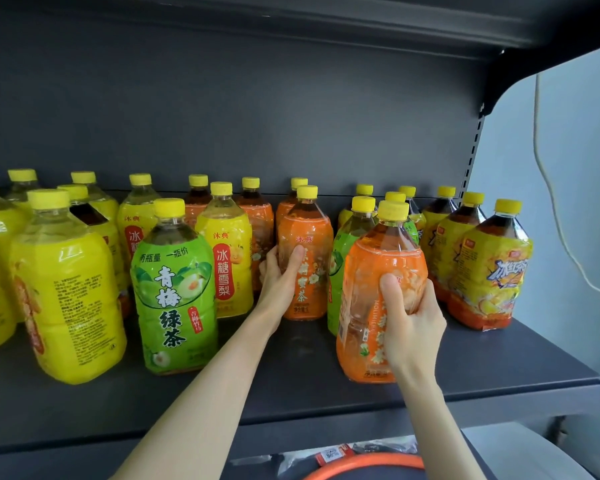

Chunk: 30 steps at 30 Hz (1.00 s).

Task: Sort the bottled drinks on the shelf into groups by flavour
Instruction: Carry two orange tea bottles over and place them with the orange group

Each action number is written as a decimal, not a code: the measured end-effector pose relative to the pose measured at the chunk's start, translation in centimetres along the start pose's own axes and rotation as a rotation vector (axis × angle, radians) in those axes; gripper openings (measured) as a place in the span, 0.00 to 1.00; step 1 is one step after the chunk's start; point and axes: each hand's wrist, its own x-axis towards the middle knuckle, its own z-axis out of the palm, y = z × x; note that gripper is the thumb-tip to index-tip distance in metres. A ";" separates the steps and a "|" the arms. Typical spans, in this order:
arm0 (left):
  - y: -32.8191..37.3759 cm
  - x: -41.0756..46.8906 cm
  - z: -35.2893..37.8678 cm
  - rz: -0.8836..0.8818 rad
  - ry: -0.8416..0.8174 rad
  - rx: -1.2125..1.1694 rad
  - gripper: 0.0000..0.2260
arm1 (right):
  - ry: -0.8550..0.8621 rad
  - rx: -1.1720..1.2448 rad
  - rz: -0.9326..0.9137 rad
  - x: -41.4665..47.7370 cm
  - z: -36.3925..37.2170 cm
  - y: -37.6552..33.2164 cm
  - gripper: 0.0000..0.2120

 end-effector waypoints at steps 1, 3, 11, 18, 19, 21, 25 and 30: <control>0.0 0.2 0.1 0.003 0.005 0.007 0.42 | 0.001 -0.001 0.001 0.1 -0.1 0.0 0.27; -0.1 0.5 0.4 0.022 0.025 0.022 0.37 | 0.001 0.001 -0.006 0.3 -0.1 0.0 0.30; -0.2 1.0 0.9 0.030 0.021 -0.036 0.34 | -0.016 0.008 -0.018 0.5 -0.1 0.2 0.34; -0.4 2.0 0.8 0.048 0.022 -0.058 0.32 | -0.028 0.007 -0.020 0.4 -0.2 0.3 0.35; -0.4 2.0 0.9 0.049 0.015 -0.064 0.32 | -0.029 0.013 -0.018 0.4 -0.2 0.3 0.34; -0.5 2.1 0.8 0.052 0.003 -0.079 0.31 | -0.032 0.022 -0.012 0.5 -0.3 0.3 0.31; -0.7 2.4 0.7 0.051 -0.001 -0.065 0.32 | -0.036 0.030 -0.008 0.5 -0.2 0.3 0.27; -0.9 2.4 0.5 0.070 -0.027 -0.045 0.31 | -0.035 0.032 -0.005 0.4 -0.3 0.4 0.25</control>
